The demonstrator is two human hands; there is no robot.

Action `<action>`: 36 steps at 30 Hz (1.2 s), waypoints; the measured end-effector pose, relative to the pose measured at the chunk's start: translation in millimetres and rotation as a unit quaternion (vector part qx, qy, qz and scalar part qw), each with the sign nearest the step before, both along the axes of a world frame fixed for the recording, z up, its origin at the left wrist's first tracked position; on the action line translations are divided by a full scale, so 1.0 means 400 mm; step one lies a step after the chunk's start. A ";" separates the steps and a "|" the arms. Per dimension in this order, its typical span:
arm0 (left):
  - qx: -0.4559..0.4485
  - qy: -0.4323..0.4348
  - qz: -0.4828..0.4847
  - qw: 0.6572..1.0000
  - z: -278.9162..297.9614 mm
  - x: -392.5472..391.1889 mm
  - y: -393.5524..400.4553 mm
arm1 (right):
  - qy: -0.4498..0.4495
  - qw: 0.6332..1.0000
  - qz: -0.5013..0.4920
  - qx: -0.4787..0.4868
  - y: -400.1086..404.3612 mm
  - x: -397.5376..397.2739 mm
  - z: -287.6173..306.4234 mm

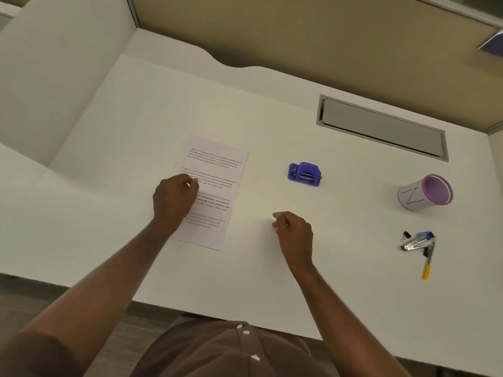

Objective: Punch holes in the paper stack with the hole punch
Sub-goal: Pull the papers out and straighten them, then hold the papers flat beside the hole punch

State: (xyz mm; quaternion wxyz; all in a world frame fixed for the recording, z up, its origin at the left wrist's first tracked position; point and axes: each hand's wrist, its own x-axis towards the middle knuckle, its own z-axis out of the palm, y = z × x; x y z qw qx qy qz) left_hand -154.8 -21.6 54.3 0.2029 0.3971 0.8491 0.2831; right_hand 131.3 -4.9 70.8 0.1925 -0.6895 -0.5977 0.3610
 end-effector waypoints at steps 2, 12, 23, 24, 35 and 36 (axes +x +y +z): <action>0.045 -0.011 -0.060 0.997 0.005 0.067 0.009 | -0.022 1.000 -0.010 0.019 -0.017 0.043 -0.002; 0.114 0.121 -0.363 0.917 -0.078 0.329 0.133 | -0.070 0.985 -0.061 0.149 -0.060 0.231 -0.040; -0.031 0.226 -0.388 0.893 -0.175 0.379 0.188 | -0.169 0.976 0.053 0.126 -0.018 0.280 -0.147; -0.028 0.228 -0.388 0.892 -0.174 0.377 0.189 | -0.183 0.972 0.074 0.131 -0.008 0.273 -0.153; 0.050 0.182 -0.378 0.907 -0.145 0.376 0.175 | -0.220 0.934 0.234 0.157 0.130 0.165 -0.194; 0.050 0.181 -0.378 0.907 -0.143 0.376 0.175 | -0.220 0.929 0.251 0.163 0.129 0.166 -0.195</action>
